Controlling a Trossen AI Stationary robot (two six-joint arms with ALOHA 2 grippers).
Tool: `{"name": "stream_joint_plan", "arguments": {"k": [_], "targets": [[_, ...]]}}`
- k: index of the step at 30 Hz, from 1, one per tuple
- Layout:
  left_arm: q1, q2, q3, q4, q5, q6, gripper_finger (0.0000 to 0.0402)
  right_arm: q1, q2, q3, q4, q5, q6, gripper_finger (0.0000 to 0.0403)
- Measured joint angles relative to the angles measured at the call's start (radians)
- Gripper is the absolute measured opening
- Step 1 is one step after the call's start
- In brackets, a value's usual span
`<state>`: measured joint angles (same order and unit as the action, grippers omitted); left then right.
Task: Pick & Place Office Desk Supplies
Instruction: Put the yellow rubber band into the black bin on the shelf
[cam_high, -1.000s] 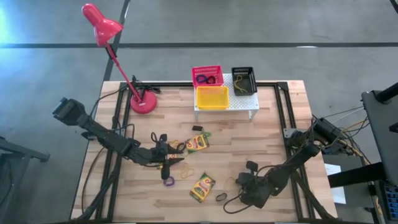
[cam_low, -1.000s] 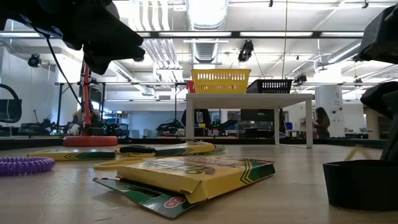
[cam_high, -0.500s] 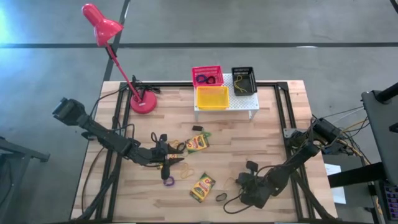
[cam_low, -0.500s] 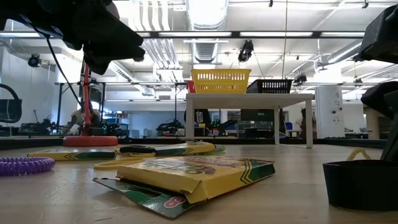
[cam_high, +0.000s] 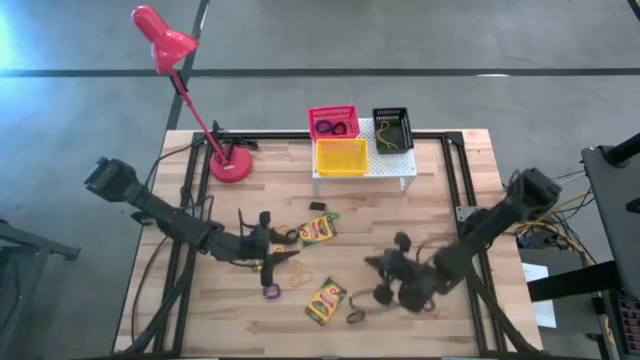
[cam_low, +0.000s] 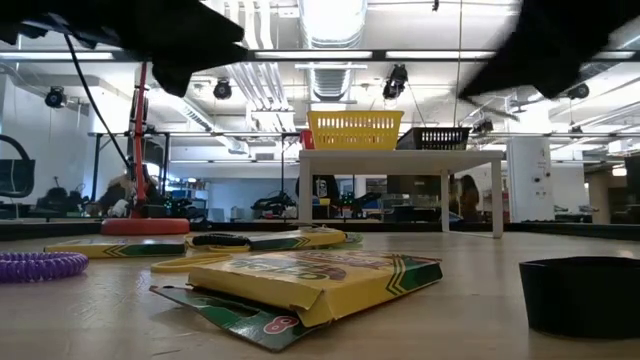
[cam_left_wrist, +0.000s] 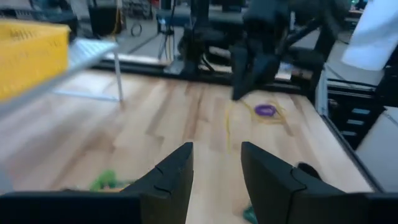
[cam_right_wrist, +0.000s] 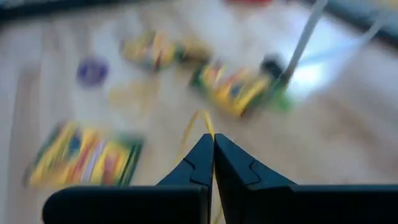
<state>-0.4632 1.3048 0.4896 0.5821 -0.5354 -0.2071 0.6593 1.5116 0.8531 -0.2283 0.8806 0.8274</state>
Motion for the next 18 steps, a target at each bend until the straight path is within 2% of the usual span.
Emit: {"name": "stream_joint_plan", "arguments": {"k": [6,11,14,18], "targets": [[0.093,-0.007,0.0,0.03,0.0,0.073,0.014,-0.19,-0.211,0.023,-0.004,0.01,-0.274,0.0008],[0.214,-0.018,0.0,0.028,0.008,0.107,0.014,-0.406,-0.361,0.053,0.0,0.001,-0.501,0.0008],[0.298,-0.024,0.0,0.03,0.011,0.107,0.014,-0.565,-0.426,0.073,0.001,-0.048,-0.638,0.0008],[0.403,-0.029,0.0,0.027,0.011,0.107,0.014,-0.81,-0.465,0.095,0.003,-0.172,-0.777,0.0008]]}}
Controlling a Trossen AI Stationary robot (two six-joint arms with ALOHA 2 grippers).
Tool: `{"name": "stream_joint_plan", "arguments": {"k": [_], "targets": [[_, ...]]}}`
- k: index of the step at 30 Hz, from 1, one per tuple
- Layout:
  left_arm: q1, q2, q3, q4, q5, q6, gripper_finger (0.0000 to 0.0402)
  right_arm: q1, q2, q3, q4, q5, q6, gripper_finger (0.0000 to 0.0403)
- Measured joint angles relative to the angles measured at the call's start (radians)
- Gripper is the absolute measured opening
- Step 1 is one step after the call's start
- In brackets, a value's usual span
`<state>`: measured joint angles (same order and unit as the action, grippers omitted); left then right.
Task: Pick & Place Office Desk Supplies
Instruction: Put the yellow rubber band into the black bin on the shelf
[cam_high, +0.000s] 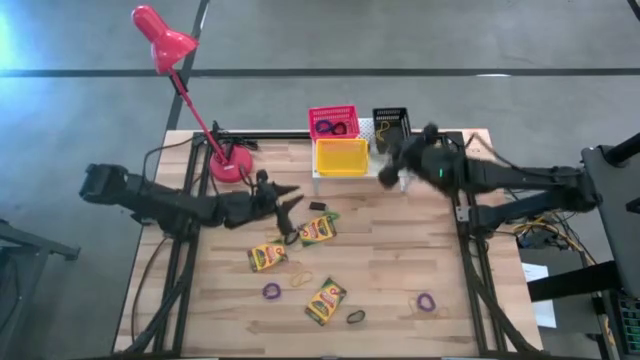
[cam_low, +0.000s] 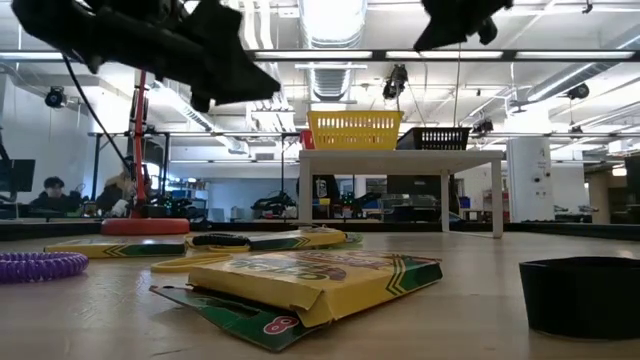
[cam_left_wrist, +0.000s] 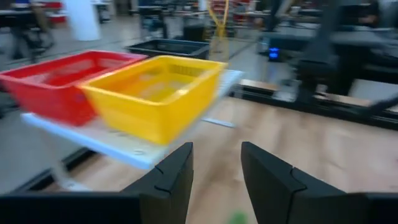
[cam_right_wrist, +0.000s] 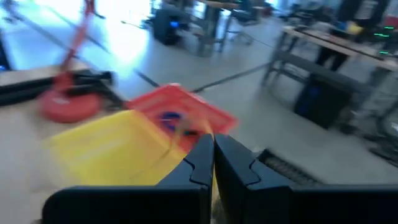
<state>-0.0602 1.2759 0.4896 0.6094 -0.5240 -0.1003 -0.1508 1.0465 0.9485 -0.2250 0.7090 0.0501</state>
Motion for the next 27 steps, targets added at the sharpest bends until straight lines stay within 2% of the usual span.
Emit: {"name": "stream_joint_plan", "arguments": {"k": [6,8,11,15,21,27], "targets": [[0.116,-0.001,0.0,0.0,0.012,0.0,0.014,-0.364,0.033,0.041,0.008,-0.317,-0.072,0.0008],[0.142,-0.001,0.0,0.0,0.034,0.0,0.014,-0.452,0.063,0.049,0.008,-0.383,-0.078,0.0008],[0.173,-0.001,0.0,0.0,0.082,0.0,0.014,-0.546,0.109,0.058,0.008,-0.428,-0.075,0.0008],[0.198,-0.001,0.0,-0.005,0.138,0.0,0.014,-0.596,0.172,0.06,-0.001,-0.479,-0.07,0.0008],[0.201,-0.001,0.0,-0.039,0.144,0.0,0.014,-0.586,0.223,0.061,-0.047,-0.578,-0.039,0.0008],[0.2,-0.001,0.0,-0.051,0.203,-0.004,0.014,-0.58,0.216,0.095,-0.143,-0.58,-0.02,0.0009]]}}
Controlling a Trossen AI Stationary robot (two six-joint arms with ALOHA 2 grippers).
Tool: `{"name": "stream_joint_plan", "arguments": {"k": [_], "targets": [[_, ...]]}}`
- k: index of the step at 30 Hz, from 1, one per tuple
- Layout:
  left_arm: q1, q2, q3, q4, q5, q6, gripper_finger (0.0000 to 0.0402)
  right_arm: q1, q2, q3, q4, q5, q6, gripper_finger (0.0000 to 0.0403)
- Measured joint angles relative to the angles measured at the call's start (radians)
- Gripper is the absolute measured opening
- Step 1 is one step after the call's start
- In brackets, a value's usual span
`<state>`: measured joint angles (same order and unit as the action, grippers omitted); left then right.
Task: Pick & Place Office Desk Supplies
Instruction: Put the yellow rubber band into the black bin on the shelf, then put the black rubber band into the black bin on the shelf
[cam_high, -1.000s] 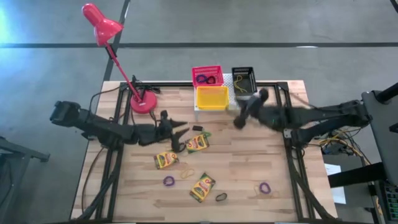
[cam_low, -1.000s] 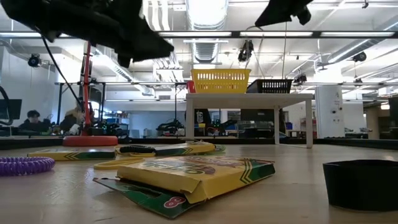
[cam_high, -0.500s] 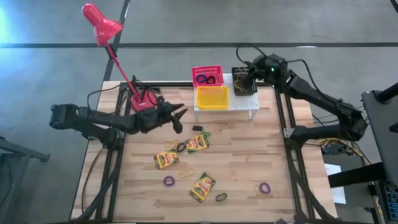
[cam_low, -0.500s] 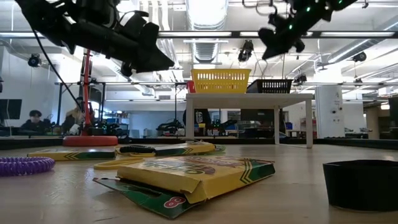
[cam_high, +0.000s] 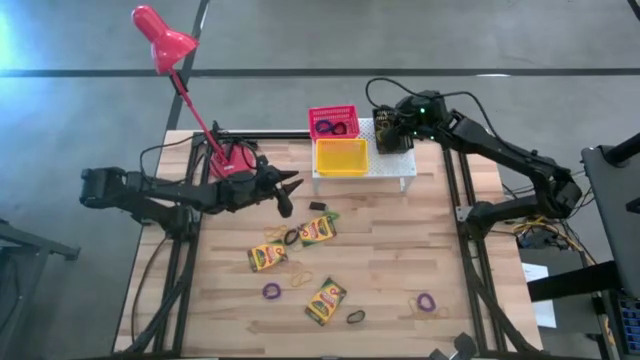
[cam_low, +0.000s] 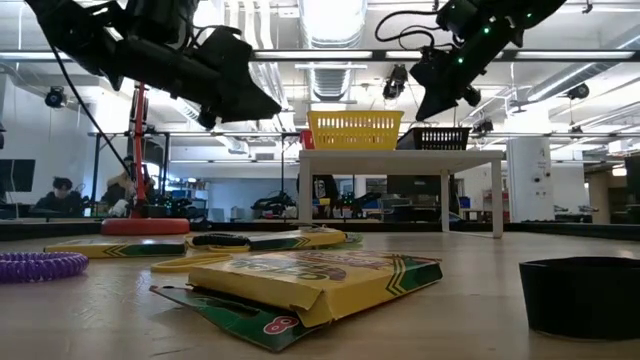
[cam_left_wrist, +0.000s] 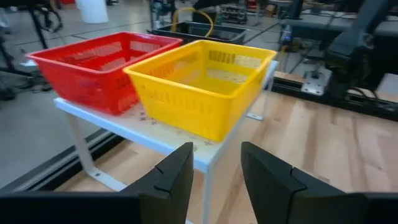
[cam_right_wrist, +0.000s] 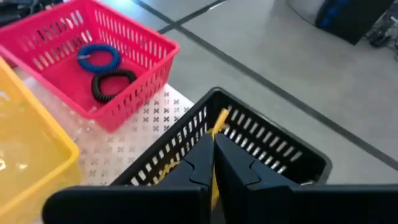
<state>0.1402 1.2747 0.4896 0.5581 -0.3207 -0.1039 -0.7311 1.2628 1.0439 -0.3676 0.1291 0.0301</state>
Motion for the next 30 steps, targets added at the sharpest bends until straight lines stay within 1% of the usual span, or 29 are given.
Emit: {"name": "stream_joint_plan", "arguments": {"k": [3,7,9,11,15,17,19,21,24,30], "targets": [[-0.001,0.0,0.0,-0.001,0.004,0.0,0.014,0.0,-0.001,0.024,-0.04,-0.003,0.004,0.0019],[-0.001,0.0,0.0,-0.002,0.005,-0.01,0.014,0.0,-0.001,0.048,-0.102,-0.003,0.015,0.0058],[-0.006,0.0,0.0,-0.003,0.032,-0.037,0.014,0.0,-0.006,0.054,-0.109,-0.003,0.007,0.0082],[-0.008,0.0,0.0,-0.006,0.09,-0.059,0.014,0.015,-0.024,0.064,-0.11,-0.008,0.007,0.0104],[-0.018,-0.003,0.0,-0.029,0.228,-0.11,0.014,0.095,-0.075,0.08,-0.101,-0.023,0.022,0.0128],[-0.037,-0.003,0.0,-0.047,0.26,-0.143,0.014,0.163,-0.096,0.07,-0.083,-0.025,0.033,0.0131],[-0.07,-0.003,0.0,-0.074,0.262,-0.156,0.0138,0.242,-0.12,0.043,-0.051,-0.025,0.045,0.0131],[-0.114,-0.003,0.0,-0.102,0.261,-0.159,0.0133,0.333,-0.132,0.011,-0.007,-0.013,0.064,0.0127],[-0.196,-0.003,0.0,-0.133,0.211,-0.159,0.0123,0.481,-0.13,-0.049,0.039,0.06,0.094,0.0117],[-0.371,-0.003,0.0,-0.17,-0.001,-0.167,0.0119,0.765,-0.074,-0.154,0.174,0.243,0.169,0.0097]]}}
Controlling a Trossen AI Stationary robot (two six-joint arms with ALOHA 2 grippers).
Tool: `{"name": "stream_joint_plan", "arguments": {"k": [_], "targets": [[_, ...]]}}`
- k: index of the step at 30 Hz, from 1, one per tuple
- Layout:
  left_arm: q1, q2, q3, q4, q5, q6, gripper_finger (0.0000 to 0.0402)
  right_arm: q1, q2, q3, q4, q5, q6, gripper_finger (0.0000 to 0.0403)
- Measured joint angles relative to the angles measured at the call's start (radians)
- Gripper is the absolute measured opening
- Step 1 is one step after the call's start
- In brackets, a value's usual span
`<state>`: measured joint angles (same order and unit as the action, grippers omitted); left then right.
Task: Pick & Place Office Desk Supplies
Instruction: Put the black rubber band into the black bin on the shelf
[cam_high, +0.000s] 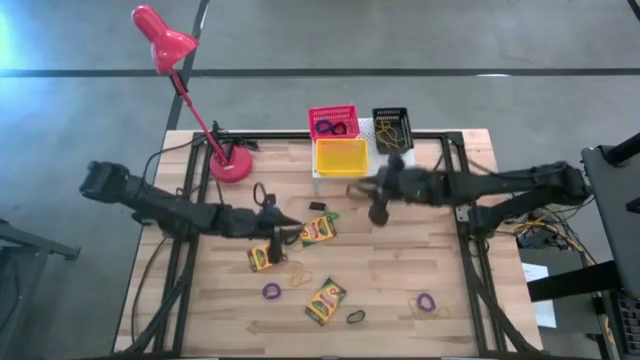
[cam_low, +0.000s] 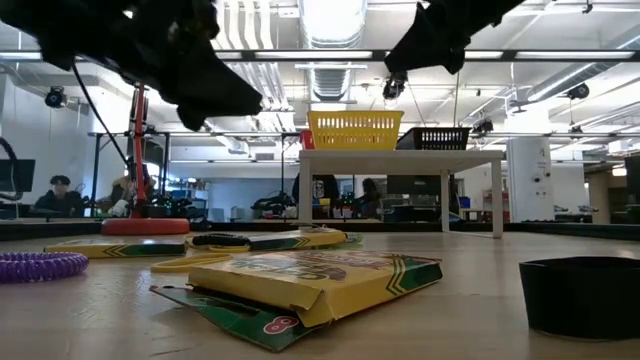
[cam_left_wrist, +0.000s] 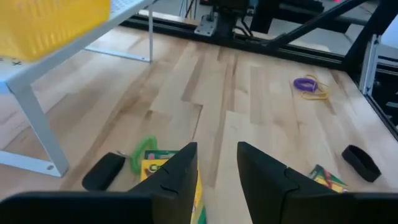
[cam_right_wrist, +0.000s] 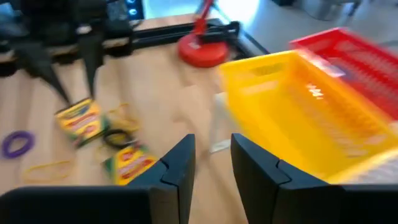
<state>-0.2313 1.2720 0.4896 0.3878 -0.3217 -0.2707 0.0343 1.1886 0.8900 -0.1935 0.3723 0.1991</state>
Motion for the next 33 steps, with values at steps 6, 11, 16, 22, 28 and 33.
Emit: {"name": "stream_joint_plan", "arguments": {"k": [6,11,16,22,28,33], "targets": [[-0.151,0.0,0.0,-0.001,-0.152,-0.042,0.0119,0.221,0.089,-0.057,0.113,0.153,0.082,0.0077],[-0.243,0.0,0.0,-0.004,-0.217,-0.079,0.0119,0.338,0.189,-0.072,0.169,0.263,0.168,0.0062],[-0.273,0.0,0.0,-0.022,-0.218,-0.084,0.0119,0.395,0.305,-0.073,0.226,0.286,0.274,0.0053],[-0.267,0.0,0.0,-0.1,-0.229,-0.146,0.0119,0.393,0.474,-0.058,0.251,0.224,0.41,0.006],[-0.267,0.0,0.0,-0.111,-0.229,-0.155,0.0119,0.394,0.531,-0.028,0.257,-0.139,0.419,0.0108],[-0.265,0.0,0.0,-0.111,-0.242,-0.153,0.0119,0.439,0.533,-0.026,0.337,-0.361,0.393,0.0157]]}}
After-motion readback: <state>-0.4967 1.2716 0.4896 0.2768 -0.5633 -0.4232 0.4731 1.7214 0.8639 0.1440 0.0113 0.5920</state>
